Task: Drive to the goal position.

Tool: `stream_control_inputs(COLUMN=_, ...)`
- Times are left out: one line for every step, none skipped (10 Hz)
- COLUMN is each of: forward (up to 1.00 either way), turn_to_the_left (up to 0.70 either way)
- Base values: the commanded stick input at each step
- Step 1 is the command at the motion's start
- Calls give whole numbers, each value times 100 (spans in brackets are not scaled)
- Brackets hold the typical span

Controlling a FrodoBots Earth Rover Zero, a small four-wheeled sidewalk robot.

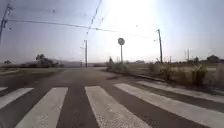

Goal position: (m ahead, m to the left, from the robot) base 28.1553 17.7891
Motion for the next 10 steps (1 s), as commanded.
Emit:
stream_control_inputs(forward=70, turn_to_the_left=0)
stream_control_inputs(forward=70, turn_to_the_left=0)
stream_control_inputs(forward=70, turn_to_the_left=0)
stream_control_inputs(forward=70, turn_to_the_left=0)
stream_control_inputs(forward=70, turn_to_the_left=0)
stream_control_inputs(forward=70, turn_to_the_left=0)
stream_control_inputs(forward=70, turn_to_the_left=0)
stream_control_inputs(forward=70, turn_to_the_left=0)
stream_control_inputs(forward=70, turn_to_the_left=0)
stream_control_inputs(forward=70, turn_to_the_left=0)
